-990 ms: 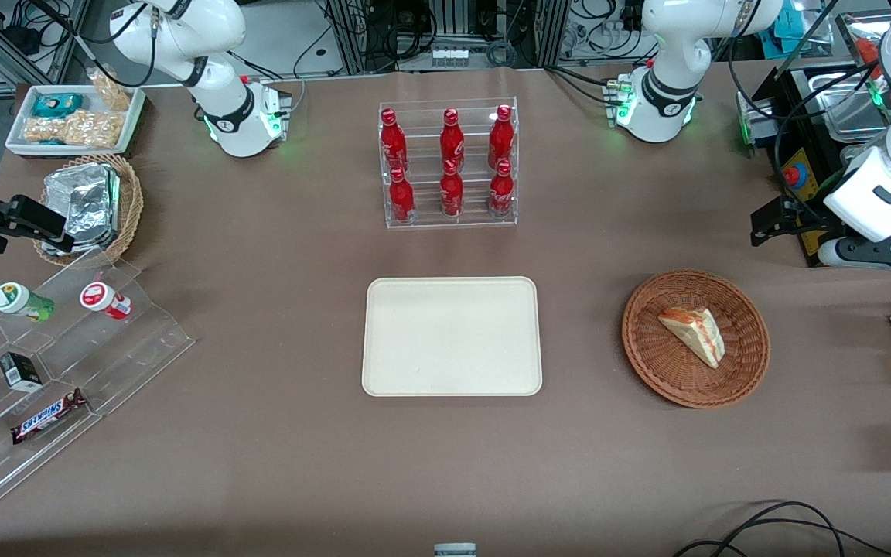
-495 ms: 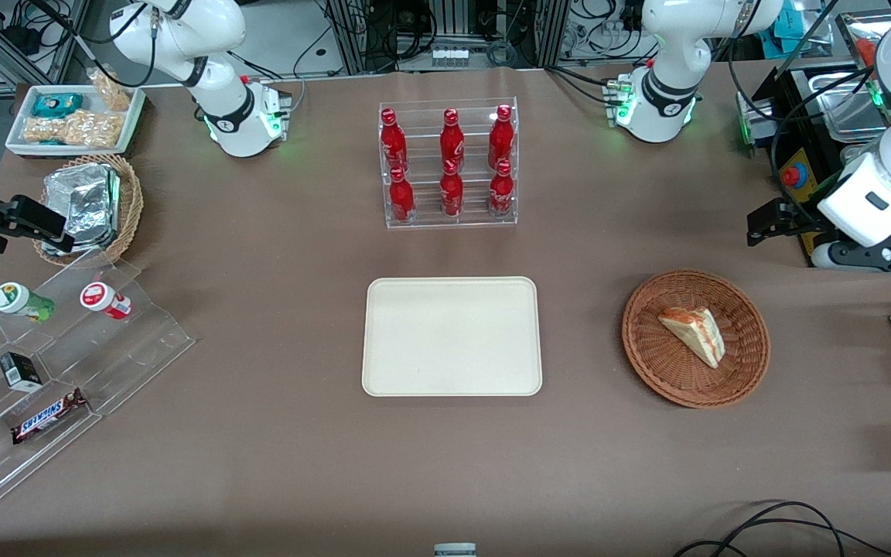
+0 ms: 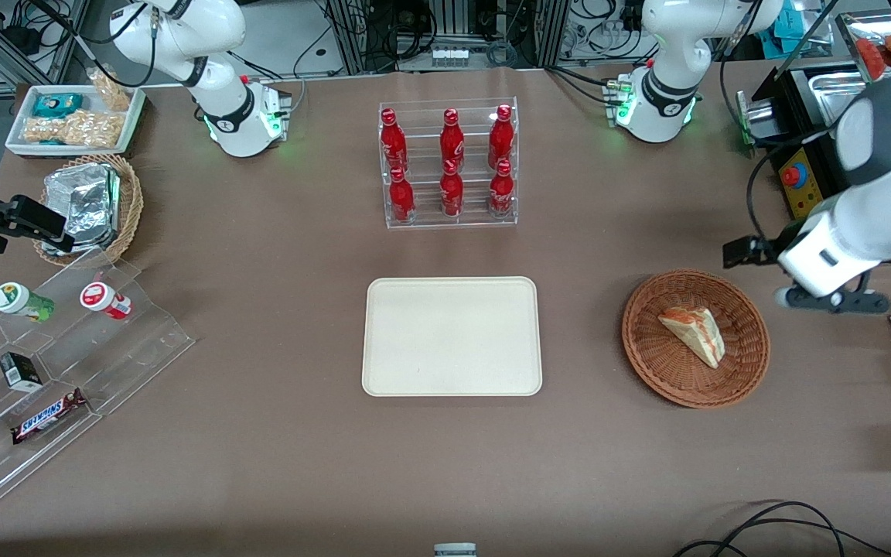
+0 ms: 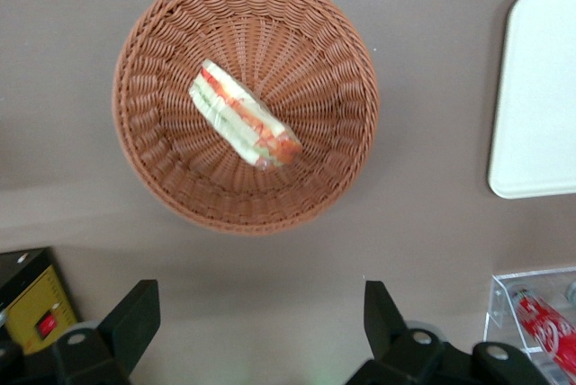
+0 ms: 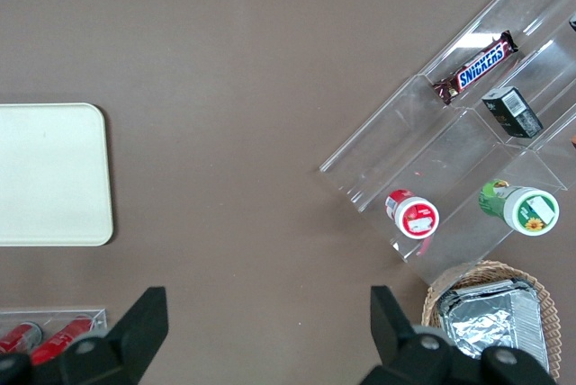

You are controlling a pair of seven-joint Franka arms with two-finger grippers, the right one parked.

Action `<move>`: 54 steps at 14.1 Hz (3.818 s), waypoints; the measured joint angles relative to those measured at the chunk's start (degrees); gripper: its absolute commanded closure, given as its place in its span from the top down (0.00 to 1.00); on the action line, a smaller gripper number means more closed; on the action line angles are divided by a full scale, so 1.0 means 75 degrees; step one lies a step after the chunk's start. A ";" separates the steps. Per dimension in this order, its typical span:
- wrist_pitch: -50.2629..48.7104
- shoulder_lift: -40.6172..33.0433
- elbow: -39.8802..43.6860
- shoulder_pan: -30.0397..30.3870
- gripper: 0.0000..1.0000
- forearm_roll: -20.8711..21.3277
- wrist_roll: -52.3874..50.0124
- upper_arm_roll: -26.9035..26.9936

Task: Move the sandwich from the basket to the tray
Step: 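Lower the left gripper onto the wrapped sandwich and close on it, then carry the sandwich over the cream tray and lower it down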

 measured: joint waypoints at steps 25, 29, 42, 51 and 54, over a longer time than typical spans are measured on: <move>0.2041 0.1405 -0.0835 -0.0176 0.02 0.0335 -0.7987 -0.0029; 0.1897 0.1320 -0.0493 -0.0945 0.02 0.0195 -0.7261 -0.0449; 0.3410 0.4633 0.2852 -0.3956 0.00 0.0156 -0.6590 -0.1274; 0.3473 0.5452 0.3530 -0.4493 1.00 0.0648 -0.6934 -0.1263; 0.3325 0.5301 0.3629 -0.4510 1.00 0.0647 -0.7106 -0.1265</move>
